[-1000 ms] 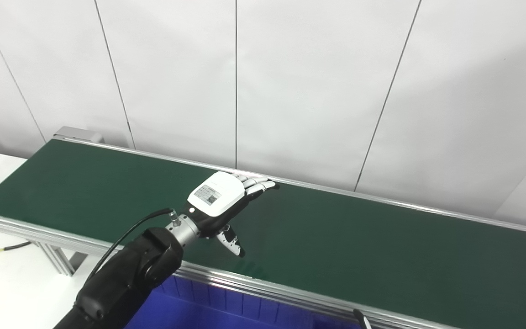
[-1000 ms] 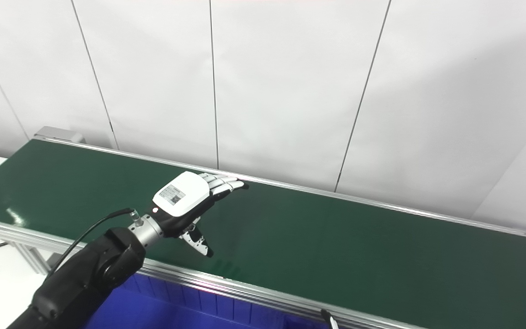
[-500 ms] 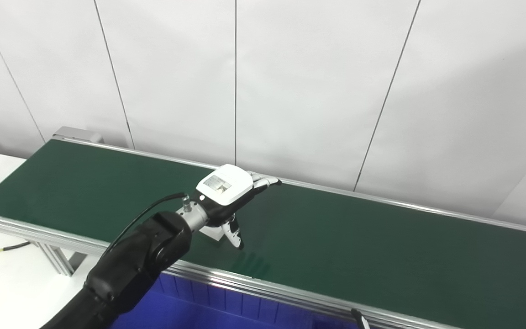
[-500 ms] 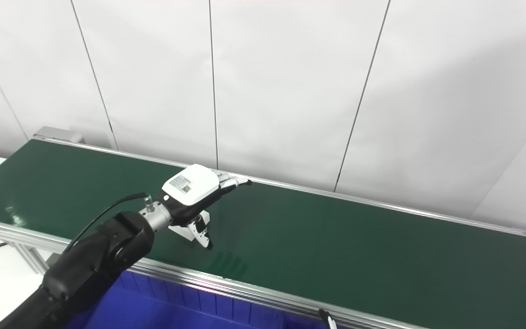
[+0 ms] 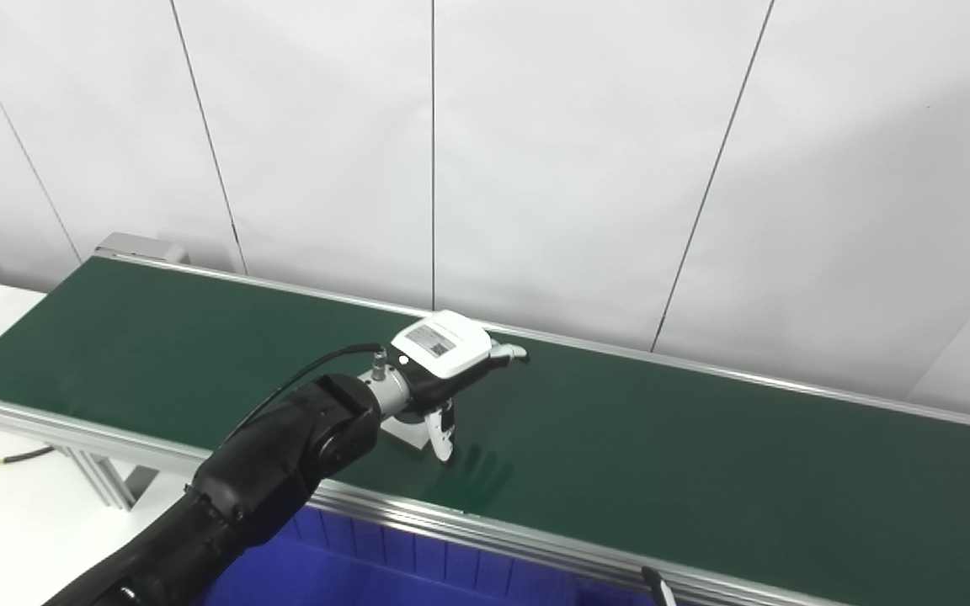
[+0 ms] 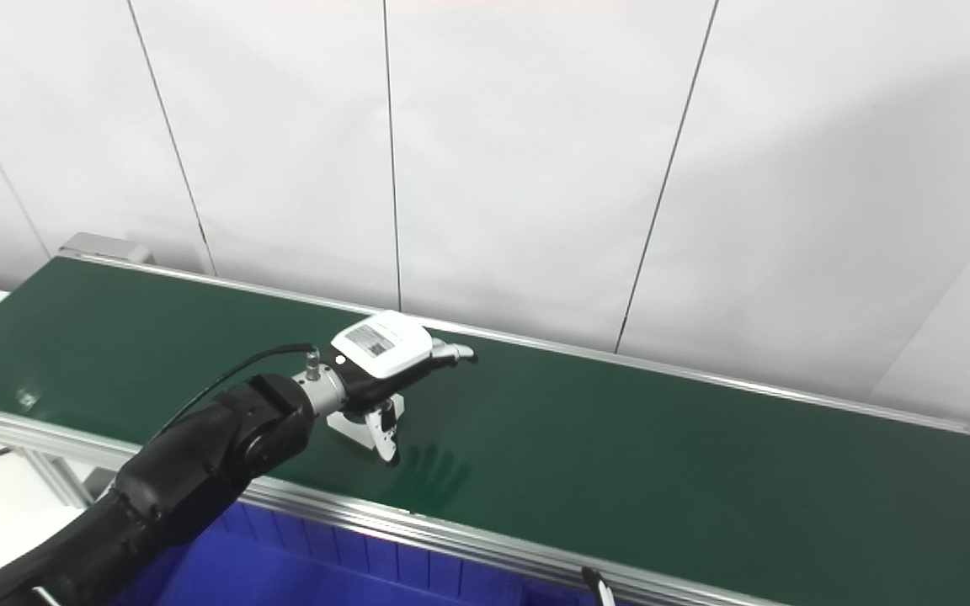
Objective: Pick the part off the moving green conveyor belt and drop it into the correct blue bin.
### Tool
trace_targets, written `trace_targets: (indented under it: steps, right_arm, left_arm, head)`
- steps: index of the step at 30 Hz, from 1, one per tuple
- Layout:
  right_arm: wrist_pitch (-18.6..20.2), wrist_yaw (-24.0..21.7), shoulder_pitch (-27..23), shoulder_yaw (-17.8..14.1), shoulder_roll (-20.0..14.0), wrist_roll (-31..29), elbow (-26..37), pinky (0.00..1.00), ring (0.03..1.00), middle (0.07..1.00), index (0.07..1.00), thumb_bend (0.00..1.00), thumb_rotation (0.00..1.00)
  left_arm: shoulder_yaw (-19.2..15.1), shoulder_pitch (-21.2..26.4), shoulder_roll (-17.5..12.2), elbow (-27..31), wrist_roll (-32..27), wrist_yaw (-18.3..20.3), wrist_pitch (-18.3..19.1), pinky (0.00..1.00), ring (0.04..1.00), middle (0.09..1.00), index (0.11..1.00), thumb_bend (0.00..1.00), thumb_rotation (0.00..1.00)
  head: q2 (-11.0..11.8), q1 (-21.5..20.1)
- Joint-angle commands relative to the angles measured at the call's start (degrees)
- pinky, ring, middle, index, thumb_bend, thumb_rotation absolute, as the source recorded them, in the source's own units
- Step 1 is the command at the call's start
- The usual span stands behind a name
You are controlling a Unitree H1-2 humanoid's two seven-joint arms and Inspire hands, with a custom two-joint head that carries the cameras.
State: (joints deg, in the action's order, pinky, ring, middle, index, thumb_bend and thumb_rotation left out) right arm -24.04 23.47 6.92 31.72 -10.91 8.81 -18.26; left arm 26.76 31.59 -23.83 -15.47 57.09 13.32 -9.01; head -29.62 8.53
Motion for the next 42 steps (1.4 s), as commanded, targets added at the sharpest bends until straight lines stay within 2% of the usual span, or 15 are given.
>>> trace_targets:
  steps: [1,9,14,21,24,27,29,35,42]
  right_arm:
    - [-2.9,-0.1,-0.2,0.0,0.3,0.8,1.5,1.0,1.0,0.998,0.976,0.86,1.0]
    - [-2.9,0.1,-0.1,0.2,0.4,1.2,2.0,1.0,1.0,0.995,0.97,0.85,1.0]
    - [-2.9,0.2,-0.1,0.4,0.4,1.7,2.3,1.0,0.997,0.994,0.968,0.85,1.0]
    - [-2.9,0.2,0.0,0.6,0.5,1.7,2.4,1.0,0.996,0.992,0.964,0.86,1.0]
    - [-2.9,0.1,0.0,0.7,0.5,1.8,2.6,1.0,0.998,0.995,0.969,0.85,1.0]
    - [-2.9,0.9,0.0,1.0,0.3,2.7,2.6,0.99,0.991,0.992,0.967,0.84,1.0]
    - [-2.9,1.0,0.1,1.0,0.3,2.9,2.7,0.99,0.99,0.989,0.965,0.84,1.0]
    - [-2.9,1.6,-0.1,1.8,-0.1,3.7,2.6,1.0,0.997,0.99,0.971,0.82,1.0]
    - [-2.9,1.7,-0.1,2.4,0.0,4.3,3.1,1.0,0.998,0.988,0.975,0.81,1.0]
  left_arm:
    - [0.5,3.9,-0.8,0.2,1.1,-0.1,-0.5,0.72,0.774,0.825,0.868,1.0,0.0]
    - [5.2,5.9,-0.9,-2.1,4.1,2.8,-0.4,0.75,0.76,0.836,0.857,1.0,0.0]
    - [7.1,6.7,-0.7,-3.9,6.5,1.6,-0.6,0.72,0.759,0.825,0.845,0.89,0.0]
    - [8.3,8.9,0.0,-7.3,6.4,4.0,-0.4,0.72,0.776,0.839,0.853,0.88,0.0]
    - [9.2,9.7,0.0,-8.2,6.9,5.5,-0.2,0.72,0.787,0.851,0.863,0.93,0.0]
    - [9.6,9.8,0.0,-9.1,7.6,4.7,0.0,0.7,0.781,0.836,0.855,0.91,0.0]
    - [9.2,9.4,0.1,-9.6,7.7,2.3,0.2,0.68,0.774,0.827,0.843,0.87,0.0]
    - [8.8,9.8,0.6,-11.0,8.0,-1.8,0.4,0.7,0.766,0.845,0.85,0.9,0.0]
    - [9.4,11.5,3.3,-13.2,7.8,-0.9,1.6,0.69,0.8,0.851,0.869,1.0,0.01]
  head:
    - [-0.1,0.1]
    - [-0.2,-0.3]
    - [-0.4,-0.5]
    - [-0.7,-0.7]
    - [-0.7,-0.8]
    - [-0.7,-0.8]
    - [-0.7,-0.9]
    - [-0.7,-1.1]
    - [-1.1,-2.0]
